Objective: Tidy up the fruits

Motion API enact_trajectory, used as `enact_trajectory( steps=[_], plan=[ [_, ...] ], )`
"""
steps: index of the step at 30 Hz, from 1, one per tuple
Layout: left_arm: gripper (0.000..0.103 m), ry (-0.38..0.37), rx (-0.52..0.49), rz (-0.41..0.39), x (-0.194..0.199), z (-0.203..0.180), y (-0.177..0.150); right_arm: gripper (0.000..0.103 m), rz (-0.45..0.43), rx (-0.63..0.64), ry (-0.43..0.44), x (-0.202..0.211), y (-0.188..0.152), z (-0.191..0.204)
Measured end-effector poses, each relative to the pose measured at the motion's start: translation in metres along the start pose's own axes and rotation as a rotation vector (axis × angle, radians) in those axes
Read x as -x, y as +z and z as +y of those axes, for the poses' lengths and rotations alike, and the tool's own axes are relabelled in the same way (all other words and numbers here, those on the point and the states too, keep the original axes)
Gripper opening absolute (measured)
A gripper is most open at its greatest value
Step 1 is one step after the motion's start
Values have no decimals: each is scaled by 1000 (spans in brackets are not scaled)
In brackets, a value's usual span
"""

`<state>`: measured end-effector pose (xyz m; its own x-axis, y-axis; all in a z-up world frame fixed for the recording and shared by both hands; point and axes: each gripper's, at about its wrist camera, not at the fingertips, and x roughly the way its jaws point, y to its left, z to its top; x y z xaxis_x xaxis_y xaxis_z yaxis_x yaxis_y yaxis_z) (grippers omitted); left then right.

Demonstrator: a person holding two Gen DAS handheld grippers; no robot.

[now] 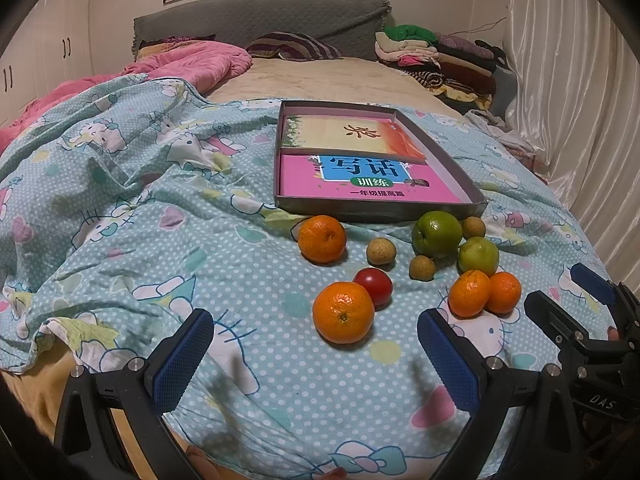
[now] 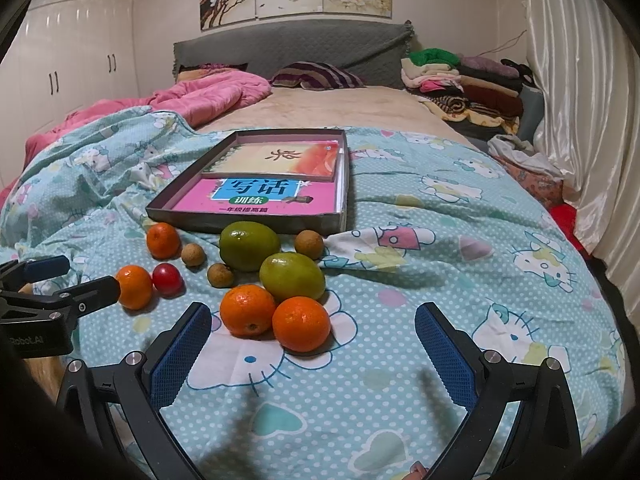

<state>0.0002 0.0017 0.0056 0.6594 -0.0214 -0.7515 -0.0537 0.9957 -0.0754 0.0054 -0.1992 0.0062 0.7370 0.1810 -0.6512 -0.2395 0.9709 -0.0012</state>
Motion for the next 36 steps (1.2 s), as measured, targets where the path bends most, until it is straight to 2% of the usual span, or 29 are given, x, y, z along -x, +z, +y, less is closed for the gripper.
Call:
enact_trajectory(
  steps=[8,12,15,18,20,23,25,31,36],
  plan=[
    [102,-5,11,4,-4,7,2,101,17,0,-17,-8,-3,-5],
    [102,-8,-3,47,-17,14,2,101,53,10,-44,-22,-4,-12],
    [102,-31,-4,74,-24,16,1,101,88,10,-25,-32,-7,-17],
    [102,-34,-19,74,-28,15,0,93,108,19,-9,-40,-10,-18],
    [102,-40,-24,76,-30,15,0,82,117,29,3,-44,-11,-19],
    [100,-43,-29,73,-30,14,2,76,119,34,36,-47,-11,-16],
    [89,-47,-37,77,-32,13,3,70,120,54,48,-49,-10,-12],
    [73,-76,-53,99,-38,9,5,53,132,70,104,-57,-6,-7],
    [60,-109,-62,103,-39,5,5,46,142,63,143,-59,-6,-8]
  ],
)
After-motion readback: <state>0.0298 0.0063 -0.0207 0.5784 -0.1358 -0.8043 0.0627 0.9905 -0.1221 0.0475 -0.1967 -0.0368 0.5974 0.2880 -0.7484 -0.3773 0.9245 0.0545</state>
